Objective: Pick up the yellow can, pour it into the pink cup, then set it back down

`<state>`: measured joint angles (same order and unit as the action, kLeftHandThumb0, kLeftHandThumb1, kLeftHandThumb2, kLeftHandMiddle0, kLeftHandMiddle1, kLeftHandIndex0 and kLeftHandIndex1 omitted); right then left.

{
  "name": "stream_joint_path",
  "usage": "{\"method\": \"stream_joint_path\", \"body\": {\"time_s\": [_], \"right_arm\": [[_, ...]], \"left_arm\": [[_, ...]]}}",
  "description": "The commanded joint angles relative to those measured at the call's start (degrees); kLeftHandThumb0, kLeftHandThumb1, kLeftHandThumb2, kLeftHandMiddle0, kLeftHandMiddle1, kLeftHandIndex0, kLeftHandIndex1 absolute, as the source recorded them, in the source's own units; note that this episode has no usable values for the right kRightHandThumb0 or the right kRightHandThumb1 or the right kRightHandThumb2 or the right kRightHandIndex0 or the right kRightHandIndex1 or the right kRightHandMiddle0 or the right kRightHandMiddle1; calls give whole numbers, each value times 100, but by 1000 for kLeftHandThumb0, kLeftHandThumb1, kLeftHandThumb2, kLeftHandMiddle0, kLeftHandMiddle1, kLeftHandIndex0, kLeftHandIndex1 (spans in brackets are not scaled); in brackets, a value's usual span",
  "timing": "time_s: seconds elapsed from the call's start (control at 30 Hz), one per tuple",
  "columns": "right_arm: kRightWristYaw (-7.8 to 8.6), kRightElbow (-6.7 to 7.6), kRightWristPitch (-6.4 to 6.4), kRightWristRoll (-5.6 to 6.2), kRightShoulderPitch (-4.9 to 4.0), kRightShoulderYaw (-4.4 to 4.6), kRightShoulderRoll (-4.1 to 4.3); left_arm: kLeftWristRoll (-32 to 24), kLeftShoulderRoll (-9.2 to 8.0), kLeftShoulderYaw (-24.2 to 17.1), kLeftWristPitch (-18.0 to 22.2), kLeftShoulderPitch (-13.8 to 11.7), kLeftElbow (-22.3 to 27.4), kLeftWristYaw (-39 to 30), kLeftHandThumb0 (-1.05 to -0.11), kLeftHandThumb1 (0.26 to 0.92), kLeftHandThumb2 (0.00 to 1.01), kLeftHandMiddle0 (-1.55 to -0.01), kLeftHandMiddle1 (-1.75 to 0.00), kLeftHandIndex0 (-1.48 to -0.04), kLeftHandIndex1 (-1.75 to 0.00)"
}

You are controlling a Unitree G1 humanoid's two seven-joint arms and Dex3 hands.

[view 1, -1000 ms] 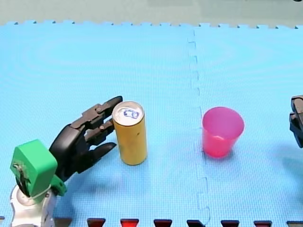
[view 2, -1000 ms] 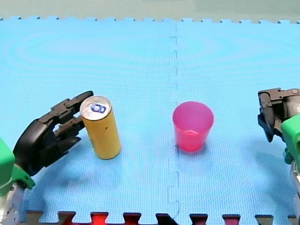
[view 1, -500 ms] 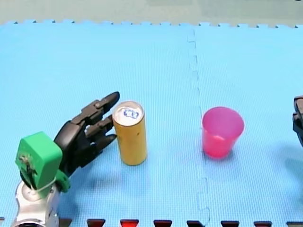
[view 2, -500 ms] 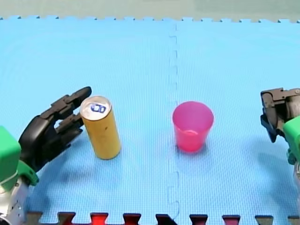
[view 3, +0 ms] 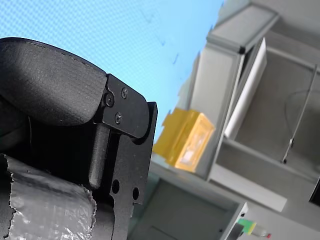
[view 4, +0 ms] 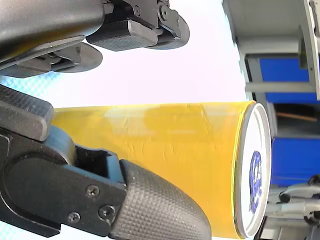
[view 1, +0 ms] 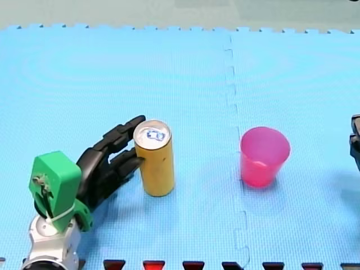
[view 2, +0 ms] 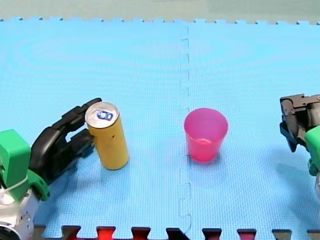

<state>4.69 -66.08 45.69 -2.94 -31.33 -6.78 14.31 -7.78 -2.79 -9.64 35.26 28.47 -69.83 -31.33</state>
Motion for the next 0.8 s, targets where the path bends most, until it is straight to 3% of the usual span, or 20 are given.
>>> {"method": "stream_joint_path", "body": {"time_s": [0.0,0.47,0.77], "right_arm": [[9,0,34,29,13,-18,47],[-45,11,74,-13,20,0,41],[-5,4,69,28,23,-16,29]], "left_arm": [[-19,6,-27,-11,10,-8,-77,-1048,895,7,-387,-10,-345,-5],[271,-173,179,-67,59,-57,-519,-1048,884,0,-347,0,-323,0],[419,-244,334,-141,113,-33,-647,-1048,849,0,-325,0,-300,0]]}}
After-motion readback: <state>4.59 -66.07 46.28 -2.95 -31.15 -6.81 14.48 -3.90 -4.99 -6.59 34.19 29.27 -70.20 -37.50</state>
